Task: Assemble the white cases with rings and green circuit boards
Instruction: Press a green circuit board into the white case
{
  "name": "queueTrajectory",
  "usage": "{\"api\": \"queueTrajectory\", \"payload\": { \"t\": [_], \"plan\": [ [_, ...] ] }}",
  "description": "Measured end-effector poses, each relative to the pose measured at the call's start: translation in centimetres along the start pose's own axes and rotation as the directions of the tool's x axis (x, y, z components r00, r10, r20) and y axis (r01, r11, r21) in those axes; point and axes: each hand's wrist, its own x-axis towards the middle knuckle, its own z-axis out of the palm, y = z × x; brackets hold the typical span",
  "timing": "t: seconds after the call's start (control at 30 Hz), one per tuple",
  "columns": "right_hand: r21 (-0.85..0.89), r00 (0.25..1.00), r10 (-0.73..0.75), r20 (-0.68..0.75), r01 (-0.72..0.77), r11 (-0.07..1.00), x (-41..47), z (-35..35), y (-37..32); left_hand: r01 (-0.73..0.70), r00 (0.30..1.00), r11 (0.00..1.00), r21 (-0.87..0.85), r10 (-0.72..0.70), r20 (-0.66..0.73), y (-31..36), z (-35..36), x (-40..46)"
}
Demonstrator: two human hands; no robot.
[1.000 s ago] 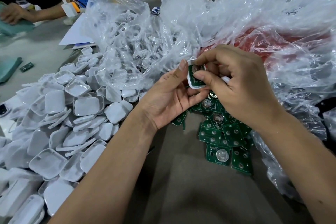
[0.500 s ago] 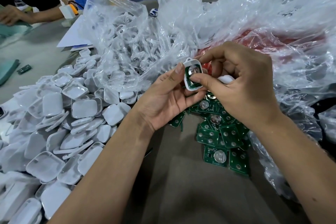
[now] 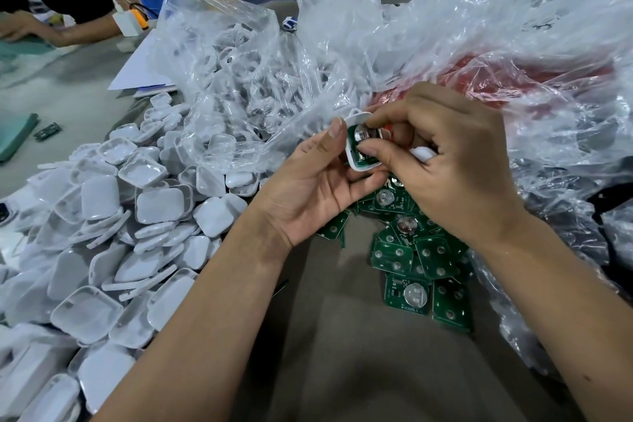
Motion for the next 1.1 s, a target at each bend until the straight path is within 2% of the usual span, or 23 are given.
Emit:
{"api": "queueTrajectory", "payload": {
  "t": [0.37, 0.63, 1.1],
  "plan": [
    [0.041, 0.999, 0.033, 0.018, -0.034, 0.999, -0.11, 0.22, -0.07, -0.008, 1.000, 1.000, 0.018, 0.008, 0.003, -0.09, -0.29, 0.06],
    [0.115, 0.989, 0.128, -0.069, -0.119, 0.986, -0.11, 0.12, -0.24, -0.013, 1.000, 1.000, 0.020, 0.013, 0.019, -0.14, -0.44, 0.10],
    [0.090, 0.996, 0.056, -0.068, -0.050, 0.995, -0.21, 0.20, 0.14, -0.005, 1.000, 1.000, 0.003, 0.005, 0.029, -0.10, -0.48, 0.07]
  ]
}}
